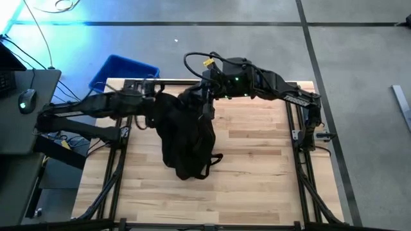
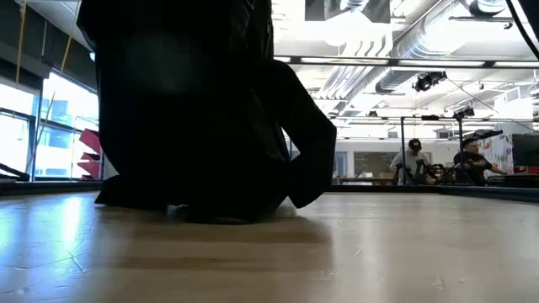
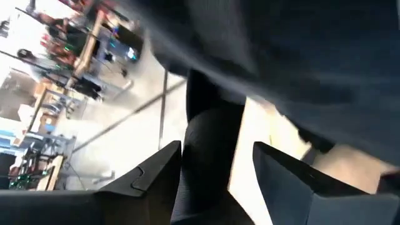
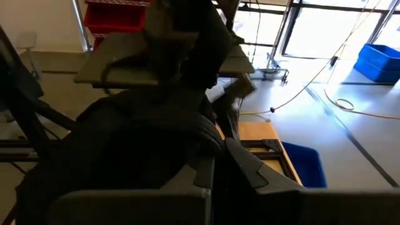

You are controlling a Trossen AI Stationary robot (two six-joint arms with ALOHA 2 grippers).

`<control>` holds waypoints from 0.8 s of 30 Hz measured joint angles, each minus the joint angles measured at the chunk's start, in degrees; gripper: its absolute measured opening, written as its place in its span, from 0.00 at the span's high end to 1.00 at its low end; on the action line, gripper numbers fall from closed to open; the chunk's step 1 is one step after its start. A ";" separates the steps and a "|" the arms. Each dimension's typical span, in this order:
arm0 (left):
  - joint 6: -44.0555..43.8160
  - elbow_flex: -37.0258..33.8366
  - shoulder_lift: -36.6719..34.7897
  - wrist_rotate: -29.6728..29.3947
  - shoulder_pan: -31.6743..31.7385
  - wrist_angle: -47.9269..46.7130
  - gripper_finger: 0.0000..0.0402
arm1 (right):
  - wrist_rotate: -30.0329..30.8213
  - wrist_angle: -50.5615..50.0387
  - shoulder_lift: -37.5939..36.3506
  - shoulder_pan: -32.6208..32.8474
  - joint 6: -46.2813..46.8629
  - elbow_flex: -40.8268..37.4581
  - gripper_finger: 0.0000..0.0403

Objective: Unpack backpack
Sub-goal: Open the black backpack

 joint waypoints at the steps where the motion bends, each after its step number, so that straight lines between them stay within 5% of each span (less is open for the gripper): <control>1: 0.57 0.00 0.90 -0.17 0.67 0.09 0.55 | 0.00 -0.02 0.00 0.24 -0.06 0.00 1.00; 6: 2.23 0.00 4.63 -4.68 2.39 2.15 0.60 | -0.02 -2.13 -0.06 0.81 1.02 0.00 1.00; 12: -3.46 0.02 3.00 -3.65 2.12 5.88 0.96 | -4.45 -10.67 -1.80 0.19 4.94 0.00 1.00; 19: -12.94 5.07 -4.38 -3.87 -0.30 10.81 1.00 | -4.02 -20.26 -2.75 -1.48 3.29 -0.30 1.00; 24: -15.93 8.73 -8.16 -4.48 -0.55 16.64 1.00 | -4.82 -10.50 -2.53 -3.01 0.17 -7.25 1.00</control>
